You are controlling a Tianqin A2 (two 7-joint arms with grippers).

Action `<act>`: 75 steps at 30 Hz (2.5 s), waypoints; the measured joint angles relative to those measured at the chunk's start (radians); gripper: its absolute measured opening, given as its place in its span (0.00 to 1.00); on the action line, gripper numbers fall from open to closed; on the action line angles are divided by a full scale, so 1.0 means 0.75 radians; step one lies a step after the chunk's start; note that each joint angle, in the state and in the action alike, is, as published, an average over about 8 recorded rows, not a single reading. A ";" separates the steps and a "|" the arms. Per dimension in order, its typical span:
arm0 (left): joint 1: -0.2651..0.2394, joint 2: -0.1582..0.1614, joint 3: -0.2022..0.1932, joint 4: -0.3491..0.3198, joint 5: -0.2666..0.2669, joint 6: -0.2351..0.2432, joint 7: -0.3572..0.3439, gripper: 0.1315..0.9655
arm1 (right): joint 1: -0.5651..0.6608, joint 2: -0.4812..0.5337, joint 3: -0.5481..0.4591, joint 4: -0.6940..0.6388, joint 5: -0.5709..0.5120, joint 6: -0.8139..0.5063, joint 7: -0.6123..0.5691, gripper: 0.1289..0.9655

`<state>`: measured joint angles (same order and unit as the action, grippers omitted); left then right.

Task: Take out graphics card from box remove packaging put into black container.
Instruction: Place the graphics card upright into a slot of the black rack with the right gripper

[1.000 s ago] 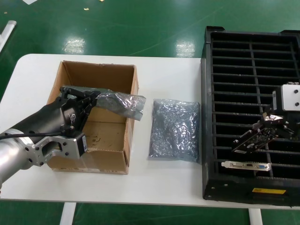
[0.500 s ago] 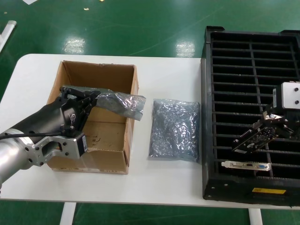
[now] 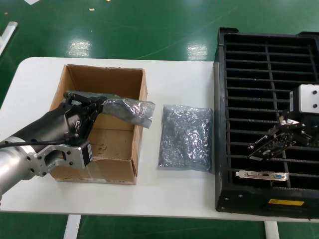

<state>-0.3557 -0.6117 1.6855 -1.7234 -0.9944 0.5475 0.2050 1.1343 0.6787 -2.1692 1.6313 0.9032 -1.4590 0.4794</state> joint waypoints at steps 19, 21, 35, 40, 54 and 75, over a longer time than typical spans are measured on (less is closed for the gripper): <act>0.000 0.000 0.000 0.000 0.000 0.000 0.000 0.01 | -0.033 0.003 0.005 0.054 0.050 -0.035 0.031 0.07; 0.000 0.000 0.000 0.000 0.000 0.000 0.000 0.01 | -0.042 0.008 0.005 0.069 0.062 -0.044 0.037 0.07; 0.000 0.000 0.000 0.000 0.000 0.000 0.000 0.01 | -0.081 0.050 0.022 0.175 0.134 -0.101 0.088 0.07; 0.000 0.000 0.000 0.000 0.000 0.000 0.000 0.01 | -0.082 0.058 0.026 0.198 0.150 -0.115 0.103 0.07; 0.000 0.000 0.000 0.000 0.000 0.000 0.000 0.01 | -0.060 0.026 0.000 0.122 0.113 -0.094 0.086 0.07; 0.000 0.000 0.000 0.000 0.000 0.000 0.000 0.01 | -0.010 -0.113 -0.091 -0.048 0.023 -0.016 -0.021 0.07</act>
<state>-0.3557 -0.6117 1.6855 -1.7234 -0.9944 0.5475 0.2050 1.1267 0.5942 -2.2375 1.5953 0.9207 -1.4707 0.4637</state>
